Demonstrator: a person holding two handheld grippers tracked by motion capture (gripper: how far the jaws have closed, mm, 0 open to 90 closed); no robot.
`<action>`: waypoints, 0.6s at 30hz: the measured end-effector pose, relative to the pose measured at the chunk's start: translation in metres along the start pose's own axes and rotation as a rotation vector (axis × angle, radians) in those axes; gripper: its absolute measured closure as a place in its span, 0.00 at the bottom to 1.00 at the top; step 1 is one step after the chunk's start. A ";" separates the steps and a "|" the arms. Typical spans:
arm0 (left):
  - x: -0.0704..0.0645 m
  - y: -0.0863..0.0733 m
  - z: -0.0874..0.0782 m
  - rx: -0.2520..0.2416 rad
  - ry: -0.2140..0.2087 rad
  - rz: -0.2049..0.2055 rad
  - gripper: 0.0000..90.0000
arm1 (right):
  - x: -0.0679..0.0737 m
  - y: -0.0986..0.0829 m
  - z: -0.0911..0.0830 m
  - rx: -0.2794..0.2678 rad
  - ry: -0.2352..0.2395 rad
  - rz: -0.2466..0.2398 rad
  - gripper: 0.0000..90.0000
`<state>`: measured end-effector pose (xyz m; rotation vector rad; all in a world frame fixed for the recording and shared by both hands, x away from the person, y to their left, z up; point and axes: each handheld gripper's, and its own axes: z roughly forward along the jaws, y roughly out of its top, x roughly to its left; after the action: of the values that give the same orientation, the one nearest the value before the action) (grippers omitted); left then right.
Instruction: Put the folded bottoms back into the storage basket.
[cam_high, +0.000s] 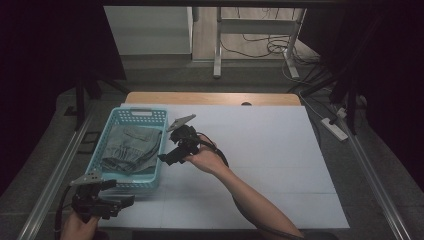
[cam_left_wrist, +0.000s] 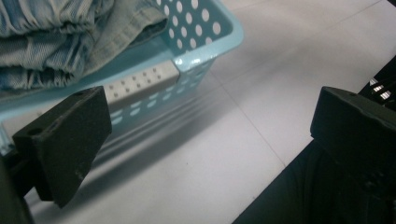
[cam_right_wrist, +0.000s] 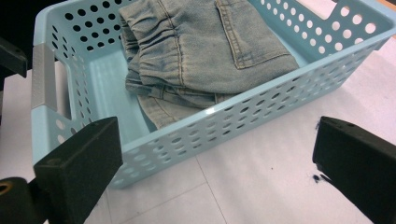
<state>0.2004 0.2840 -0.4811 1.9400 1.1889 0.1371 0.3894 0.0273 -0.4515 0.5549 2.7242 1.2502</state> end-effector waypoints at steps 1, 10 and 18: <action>0.000 0.000 -0.001 -0.006 0.003 0.003 0.00 | 0.000 0.000 -0.001 -0.003 0.002 0.002 0.02; 0.000 0.000 0.002 0.012 -0.015 0.006 0.00 | 0.007 -0.003 -0.014 -0.012 0.006 -0.010 0.02; 0.002 0.000 0.002 0.014 -0.042 0.011 0.00 | 0.012 -0.008 -0.027 -0.025 0.007 -0.019 0.02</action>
<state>0.2025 0.2842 -0.4826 1.9529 1.1546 0.0936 0.3702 0.0076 -0.4391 0.5216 2.7084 1.2826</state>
